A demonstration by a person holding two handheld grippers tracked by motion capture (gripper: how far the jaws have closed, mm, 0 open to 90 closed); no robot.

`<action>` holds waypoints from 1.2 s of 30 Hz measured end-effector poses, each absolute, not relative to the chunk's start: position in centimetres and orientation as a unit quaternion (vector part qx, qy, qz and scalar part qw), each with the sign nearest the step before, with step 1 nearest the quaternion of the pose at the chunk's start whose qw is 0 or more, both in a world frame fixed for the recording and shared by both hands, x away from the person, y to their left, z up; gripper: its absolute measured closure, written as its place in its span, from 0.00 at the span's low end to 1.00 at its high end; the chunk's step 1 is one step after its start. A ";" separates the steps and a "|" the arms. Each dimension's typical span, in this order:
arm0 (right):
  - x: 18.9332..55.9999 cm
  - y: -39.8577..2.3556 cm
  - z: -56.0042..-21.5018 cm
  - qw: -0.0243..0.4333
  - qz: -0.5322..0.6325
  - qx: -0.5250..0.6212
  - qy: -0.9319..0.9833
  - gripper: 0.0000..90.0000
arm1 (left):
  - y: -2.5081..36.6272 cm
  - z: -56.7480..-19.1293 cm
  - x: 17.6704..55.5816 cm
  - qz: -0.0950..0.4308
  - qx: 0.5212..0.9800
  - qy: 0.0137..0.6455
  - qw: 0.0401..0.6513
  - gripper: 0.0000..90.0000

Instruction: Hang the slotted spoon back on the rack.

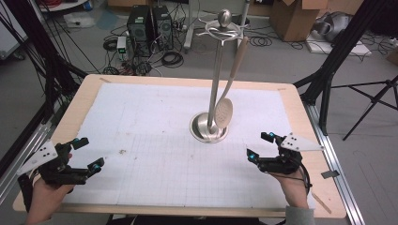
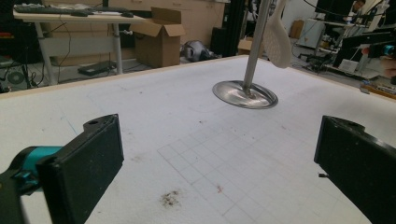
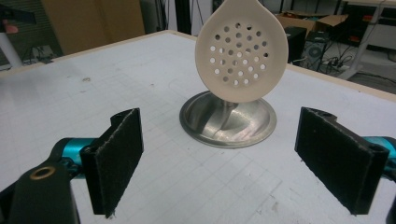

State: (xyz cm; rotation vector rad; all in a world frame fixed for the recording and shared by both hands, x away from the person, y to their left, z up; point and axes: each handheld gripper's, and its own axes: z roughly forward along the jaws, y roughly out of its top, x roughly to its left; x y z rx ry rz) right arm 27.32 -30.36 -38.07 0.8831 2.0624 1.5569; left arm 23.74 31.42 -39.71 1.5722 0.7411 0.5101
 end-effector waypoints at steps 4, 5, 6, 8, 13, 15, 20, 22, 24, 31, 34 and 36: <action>27.2 -30.9 -38.4 0.207 0.560 0.320 0.735 0.16 | 31.5 -39.8 23.8 0.221 0.682 0.325 0.617 0.02; 27.1 -31.1 -38.5 0.206 0.561 0.320 0.736 0.16 | 31.5 -39.8 23.8 0.221 0.681 0.325 0.617 0.02; 27.0 -31.3 -38.5 0.207 0.559 0.323 0.735 0.16 | 31.5 -39.8 23.7 0.220 0.681 0.326 0.618 0.02; 26.8 -32.1 -38.6 0.207 0.563 0.331 0.728 0.16 | 31.4 -39.7 23.7 0.218 0.679 0.324 0.621 0.02; 26.5 -32.8 -38.7 0.212 0.569 0.336 0.721 0.16 | 31.6 -39.9 23.8 0.220 0.682 0.326 0.617 0.02; 26.3 -33.1 -38.8 0.213 0.569 0.339 0.718 0.16 | 31.7 -40.1 23.8 0.218 0.679 0.331 0.618 0.02; 26.0 -33.8 -39.3 0.216 0.571 0.342 0.715 0.16 | 31.7 -40.1 23.8 0.219 0.680 0.329 0.618 0.02; 25.9 -34.0 -39.5 0.215 0.573 0.348 0.710 0.16 | 31.7 -40.0 23.8 0.219 0.680 0.328 0.618 0.02; 25.9 -34.2 -39.8 0.214 0.574 0.351 0.708 0.16 | 31.8 -40.0 23.8 0.220 0.680 0.328 0.618 0.02; 25.7 -34.5 -40.2 0.219 0.569 0.352 0.710 0.16 | 32.0 -39.8 23.6 0.220 0.676 0.327 0.623 0.02; 25.6 -34.8 -40.2 0.219 0.572 0.354 0.707 0.16 | 32.1 -39.9 23.6 0.221 0.676 0.329 0.621 0.02; 25.5 -35.0 -40.3 0.222 0.567 0.358 0.708 0.16 | 32.2 -39.9 23.7 0.221 0.676 0.331 0.621 0.02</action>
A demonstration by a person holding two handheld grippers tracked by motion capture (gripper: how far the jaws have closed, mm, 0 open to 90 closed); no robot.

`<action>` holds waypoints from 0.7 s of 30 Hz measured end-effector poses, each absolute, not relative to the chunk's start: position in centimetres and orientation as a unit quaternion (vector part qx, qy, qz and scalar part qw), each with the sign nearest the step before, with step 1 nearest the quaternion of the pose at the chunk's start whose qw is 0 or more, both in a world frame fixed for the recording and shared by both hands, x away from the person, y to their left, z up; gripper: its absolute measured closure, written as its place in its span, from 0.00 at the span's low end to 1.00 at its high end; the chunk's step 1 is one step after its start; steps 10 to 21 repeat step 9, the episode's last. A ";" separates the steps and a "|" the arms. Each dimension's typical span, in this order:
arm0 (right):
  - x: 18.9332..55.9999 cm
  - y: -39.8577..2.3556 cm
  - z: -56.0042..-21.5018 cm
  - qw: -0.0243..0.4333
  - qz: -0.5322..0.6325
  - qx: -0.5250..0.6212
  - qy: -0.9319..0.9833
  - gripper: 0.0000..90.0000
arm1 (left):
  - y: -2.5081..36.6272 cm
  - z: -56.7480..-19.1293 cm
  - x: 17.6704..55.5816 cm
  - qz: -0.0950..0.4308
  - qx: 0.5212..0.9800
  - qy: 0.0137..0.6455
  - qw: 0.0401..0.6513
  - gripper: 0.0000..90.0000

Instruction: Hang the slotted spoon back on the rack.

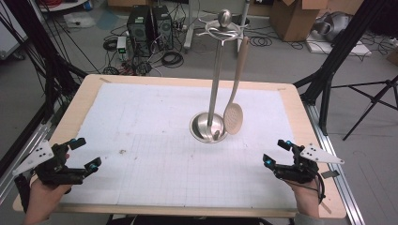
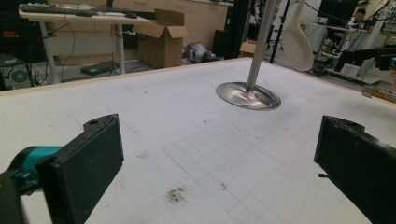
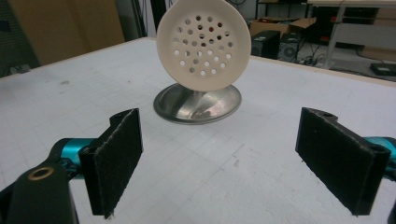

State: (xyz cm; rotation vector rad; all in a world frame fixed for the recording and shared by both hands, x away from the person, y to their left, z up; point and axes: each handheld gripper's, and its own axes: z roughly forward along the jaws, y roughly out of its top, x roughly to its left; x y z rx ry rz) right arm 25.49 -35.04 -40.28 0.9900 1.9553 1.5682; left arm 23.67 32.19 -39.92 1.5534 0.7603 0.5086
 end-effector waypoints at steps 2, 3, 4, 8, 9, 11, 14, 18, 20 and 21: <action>25.4 -35.6 -40.4 0.224 0.567 0.361 0.706 0.16 | 32.2 -40.0 23.7 0.222 0.677 0.331 0.619 0.02; 25.3 -35.9 -40.5 0.224 0.569 0.366 0.702 0.16 | 32.2 -40.0 23.7 0.222 0.677 0.330 0.619 0.02; 25.2 -36.2 -40.6 0.225 0.570 0.372 0.697 0.16 | 32.2 -40.0 23.7 0.222 0.677 0.331 0.619 0.02; 24.9 -37.1 -40.8 0.230 0.575 0.380 0.687 0.16 | 32.0 -40.4 23.9 0.224 0.680 0.338 0.611 0.02; 24.8 -37.1 -40.9 0.228 0.577 0.382 0.685 0.16 | 32.0 -40.5 24.0 0.224 0.683 0.338 0.607 0.02; 24.8 -37.1 -40.9 0.228 0.577 0.382 0.685 0.16 | 32.0 -40.5 24.0 0.224 0.683 0.338 0.607 0.02; 24.8 -37.1 -40.9 0.228 0.577 0.382 0.685 0.16 | 32.0 -40.5 24.0 0.224 0.683 0.338 0.607 0.02; 24.8 -37.1 -40.9 0.228 0.577 0.382 0.685 0.16 | 32.0 -40.5 24.0 0.224 0.683 0.338 0.607 0.02; 24.8 -37.1 -40.9 0.228 0.577 0.382 0.685 0.16 | 32.0 -40.5 24.0 0.224 0.683 0.338 0.607 0.02; 24.8 -37.1 -40.9 0.228 0.577 0.382 0.685 0.16 | 32.0 -40.5 24.0 0.224 0.683 0.338 0.607 0.02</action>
